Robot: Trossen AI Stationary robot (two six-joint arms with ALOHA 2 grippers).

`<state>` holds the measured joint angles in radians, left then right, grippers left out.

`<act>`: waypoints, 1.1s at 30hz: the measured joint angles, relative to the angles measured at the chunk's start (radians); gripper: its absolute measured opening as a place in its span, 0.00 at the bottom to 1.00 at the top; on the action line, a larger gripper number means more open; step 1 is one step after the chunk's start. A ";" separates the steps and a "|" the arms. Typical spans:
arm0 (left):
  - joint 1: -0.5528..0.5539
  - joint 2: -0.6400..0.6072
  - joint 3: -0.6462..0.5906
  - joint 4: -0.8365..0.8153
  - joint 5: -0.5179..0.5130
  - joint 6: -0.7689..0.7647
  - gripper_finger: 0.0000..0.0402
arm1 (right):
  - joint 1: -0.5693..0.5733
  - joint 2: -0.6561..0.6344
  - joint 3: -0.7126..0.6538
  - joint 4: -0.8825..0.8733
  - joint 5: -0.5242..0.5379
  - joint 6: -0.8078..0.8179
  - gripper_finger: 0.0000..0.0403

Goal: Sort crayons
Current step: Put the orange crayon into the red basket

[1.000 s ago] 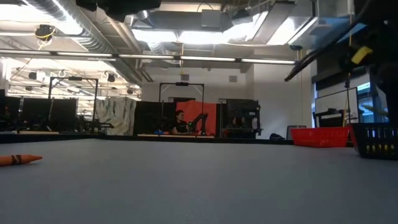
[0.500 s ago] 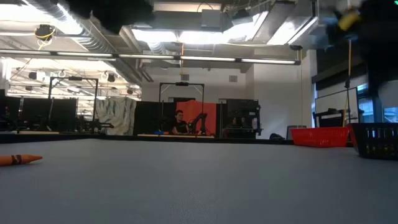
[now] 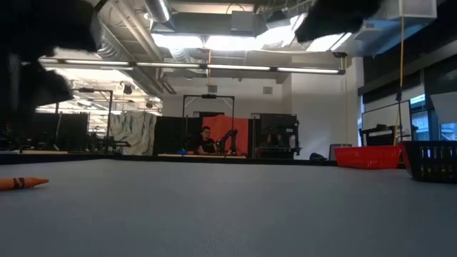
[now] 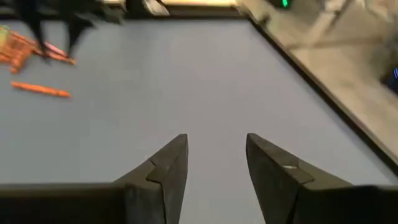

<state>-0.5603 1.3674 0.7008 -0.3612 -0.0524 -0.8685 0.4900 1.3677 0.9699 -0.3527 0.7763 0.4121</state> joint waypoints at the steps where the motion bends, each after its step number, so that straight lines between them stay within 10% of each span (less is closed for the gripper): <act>1: -0.007 0.000 0.002 -0.032 0.003 -0.035 0.31 | -0.001 0.013 0.000 0.051 0.000 -0.041 0.40; 15: -0.074 0.126 0.007 0.100 -0.045 -0.280 0.31 | -0.073 0.169 -0.001 0.208 -0.051 -0.156 0.40; 33: -0.074 0.360 0.163 -0.037 -0.050 -0.206 0.30 | -0.099 0.175 -0.001 0.210 -0.097 -0.155 0.40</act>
<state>-0.6342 1.7271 0.8639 -0.3981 -0.1028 -1.0746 0.3912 1.5429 0.9691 -0.1425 0.6798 0.2569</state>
